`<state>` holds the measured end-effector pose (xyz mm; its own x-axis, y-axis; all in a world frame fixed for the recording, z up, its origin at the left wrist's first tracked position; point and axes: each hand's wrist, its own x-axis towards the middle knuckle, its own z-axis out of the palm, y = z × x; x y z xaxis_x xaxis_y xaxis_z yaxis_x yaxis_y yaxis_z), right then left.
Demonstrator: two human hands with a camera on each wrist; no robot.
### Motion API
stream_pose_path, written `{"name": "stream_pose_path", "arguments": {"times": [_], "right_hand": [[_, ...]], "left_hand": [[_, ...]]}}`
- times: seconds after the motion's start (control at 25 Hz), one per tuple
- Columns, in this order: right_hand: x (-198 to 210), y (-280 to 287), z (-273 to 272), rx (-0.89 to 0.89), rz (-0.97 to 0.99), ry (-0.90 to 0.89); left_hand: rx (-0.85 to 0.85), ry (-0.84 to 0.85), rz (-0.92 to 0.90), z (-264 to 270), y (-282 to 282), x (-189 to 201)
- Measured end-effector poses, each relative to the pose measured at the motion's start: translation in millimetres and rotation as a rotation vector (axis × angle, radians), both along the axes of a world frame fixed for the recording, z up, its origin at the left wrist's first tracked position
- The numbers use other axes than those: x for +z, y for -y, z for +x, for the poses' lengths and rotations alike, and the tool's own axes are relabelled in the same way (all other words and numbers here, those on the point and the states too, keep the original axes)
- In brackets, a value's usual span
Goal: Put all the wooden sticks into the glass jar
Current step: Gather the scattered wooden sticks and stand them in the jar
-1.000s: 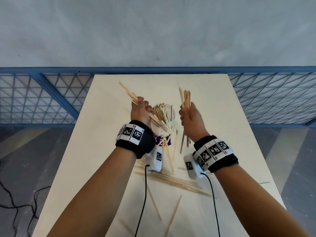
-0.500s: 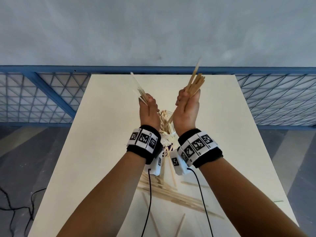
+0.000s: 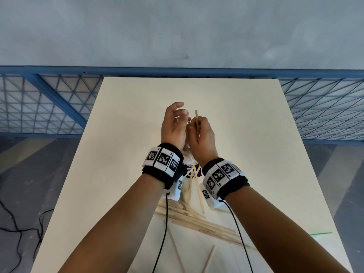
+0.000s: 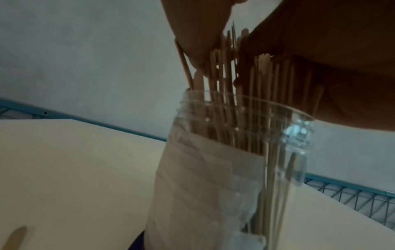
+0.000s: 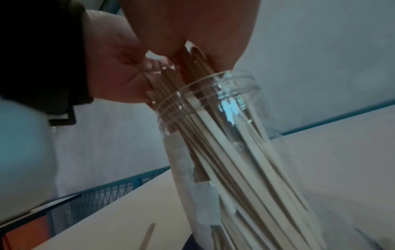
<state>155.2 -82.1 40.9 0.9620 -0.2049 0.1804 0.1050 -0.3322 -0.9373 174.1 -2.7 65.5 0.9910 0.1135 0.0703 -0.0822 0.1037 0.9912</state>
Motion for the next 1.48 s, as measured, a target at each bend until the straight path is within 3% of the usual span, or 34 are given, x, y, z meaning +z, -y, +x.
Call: {"name": "stream_pose_path", "arguments": {"times": [0.12,0.36,0.48,0.68,0.8,0.92,1.08,1.24,1.36,1.48], "right_hand": [[-0.9,2.7,-0.8,0.010,-0.070,-0.012],[-6.4,5.3,-10.9,0.014,-0.188,0.058],[-1.1,10.7,-21.6,-0.013,-0.145,0.055],[-6.1,25.0,-58.4,-0.083,-0.036,0.067],[-20.2,31.5,-92.9,-0.084,-0.076,-0.038],[-34.9,38.4,-127.7,0.033,-0.199,-0.205],[-56.5,43.3,-172.6,0.301,-0.396,-0.422],[-67.5,42.1,-201.2,0.399,-0.602,-0.438],[-64.6,38.2,-218.5,0.410,-0.650,-0.432],[-62.8,36.7,-235.1,0.576,-0.715,-0.467]], "left_hand": [[-0.031,0.021,0.022,2.5,-0.4,1.3],[-0.057,-0.099,0.272,2.8,-4.5,-10.7],[-0.088,-0.102,0.363,4.3,-7.7,-7.0],[-0.146,0.060,0.653,-19.2,-18.7,-0.2],[-0.116,0.117,0.676,-38.2,-31.7,-4.9],[-0.061,0.129,0.695,-65.8,-45.2,-14.7],[-0.102,-0.105,0.656,-123.3,-66.6,-28.2],[-0.144,-0.122,0.585,-161.9,-78.6,-40.3],[-0.100,-0.128,0.607,-177.7,-85.5,-45.6],[-0.130,-0.218,0.712,-194.8,-102.7,-51.5]]}}
